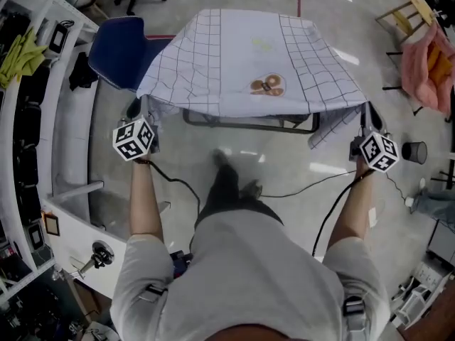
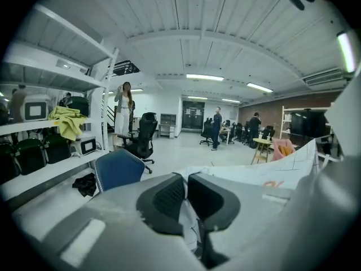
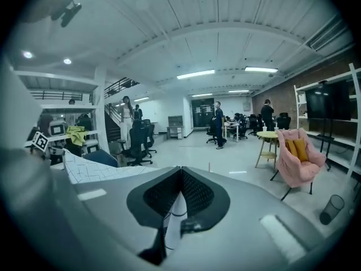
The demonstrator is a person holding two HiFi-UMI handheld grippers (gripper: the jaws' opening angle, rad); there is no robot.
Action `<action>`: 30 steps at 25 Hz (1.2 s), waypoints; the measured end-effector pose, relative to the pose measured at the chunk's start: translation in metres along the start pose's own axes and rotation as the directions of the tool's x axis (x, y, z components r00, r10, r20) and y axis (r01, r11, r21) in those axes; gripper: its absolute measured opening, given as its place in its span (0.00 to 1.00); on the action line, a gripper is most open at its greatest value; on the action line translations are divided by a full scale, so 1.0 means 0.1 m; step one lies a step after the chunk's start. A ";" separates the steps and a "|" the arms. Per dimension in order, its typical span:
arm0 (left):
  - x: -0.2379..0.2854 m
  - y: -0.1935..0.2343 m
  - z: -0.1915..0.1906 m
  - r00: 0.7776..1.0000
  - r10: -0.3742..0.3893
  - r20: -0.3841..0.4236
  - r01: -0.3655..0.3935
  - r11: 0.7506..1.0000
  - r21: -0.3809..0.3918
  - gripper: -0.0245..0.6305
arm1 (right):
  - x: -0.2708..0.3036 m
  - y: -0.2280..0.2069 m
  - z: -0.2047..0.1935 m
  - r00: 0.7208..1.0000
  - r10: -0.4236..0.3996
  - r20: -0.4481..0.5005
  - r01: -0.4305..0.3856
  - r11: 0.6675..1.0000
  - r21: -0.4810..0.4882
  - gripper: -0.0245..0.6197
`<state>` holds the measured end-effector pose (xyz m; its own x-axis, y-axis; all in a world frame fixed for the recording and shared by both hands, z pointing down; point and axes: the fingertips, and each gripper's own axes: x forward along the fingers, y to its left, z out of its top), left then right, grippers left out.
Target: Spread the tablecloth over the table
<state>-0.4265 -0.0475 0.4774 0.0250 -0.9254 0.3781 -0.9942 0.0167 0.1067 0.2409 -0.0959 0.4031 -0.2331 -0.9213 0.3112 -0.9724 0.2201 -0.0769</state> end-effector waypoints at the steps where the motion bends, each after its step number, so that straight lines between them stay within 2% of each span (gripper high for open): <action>1: -0.06 -0.04 -0.09 1.000 0.001 0.001 -0.001 1.000 -0.020 0.08 | -0.05 -0.01 -0.09 1.000 0.008 0.002 -0.008 1.000 0.007 0.05; 5: -0.34 0.07 -0.29 0.999 0.006 0.039 0.001 0.984 -0.177 0.08 | -0.28 -0.27 -0.37 1.000 0.005 0.030 -0.007 0.997 0.081 0.05; 8: -0.46 0.19 -0.38 0.998 0.039 0.040 -0.031 0.980 -0.196 0.08 | -0.39 -0.49 -0.55 1.000 -0.011 0.021 0.009 0.995 0.100 0.05; 12: -0.46 0.21 -0.46 0.998 0.065 0.001 -0.064 0.985 -0.159 0.08 | -0.35 -0.56 -0.67 1.000 -0.027 -0.007 0.028 0.994 0.103 0.05; 15: -0.49 0.14 -0.56 0.997 0.075 -0.035 -0.078 0.991 -0.108 0.08 | -0.33 -0.48 -0.72 0.999 -0.028 -0.042 0.030 0.998 0.055 0.05; 18: -0.52 0.00 -0.82 0.994 0.075 -0.080 -0.078 0.996 -0.039 0.08 | -0.36 -0.36 -0.94 0.996 -0.022 -0.088 0.024 1.000 0.016 0.05; 21: -0.56 -0.07 -1.16 0.988 0.085 -0.132 -0.089 0.996 -0.022 0.08 | -0.39 -0.27 -1.27 0.989 -0.025 -0.149 0.026 1.000 0.005 0.05; 26: -0.64 -0.11 -1.87 0.953 0.114 -0.279 -0.125 0.992 -0.022 0.09 | -0.44 -0.15 -2.02 0.952 -0.030 -0.306 0.027 1.000 -0.014 0.09; 28: -0.69 -0.17 -2.07 0.938 0.127 -0.321 -0.130 0.991 0.013 0.13 | -0.49 -0.07 -2.16 0.945 -0.025 -0.325 0.021 1.000 -0.016 0.10; 30: -0.73 -0.21 -2.18 0.930 0.148 -0.337 -0.142 0.989 0.043 0.14 | -0.51 -0.01 -2.17 0.951 -0.018 -0.309 0.023 1.000 0.015 0.10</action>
<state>-0.3847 0.1024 0.6484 -0.0886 -0.7303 0.6773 -0.9912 0.1315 0.0121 0.2528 0.0204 0.5934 -0.2052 -0.7808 0.5901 -0.9775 0.1936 -0.0839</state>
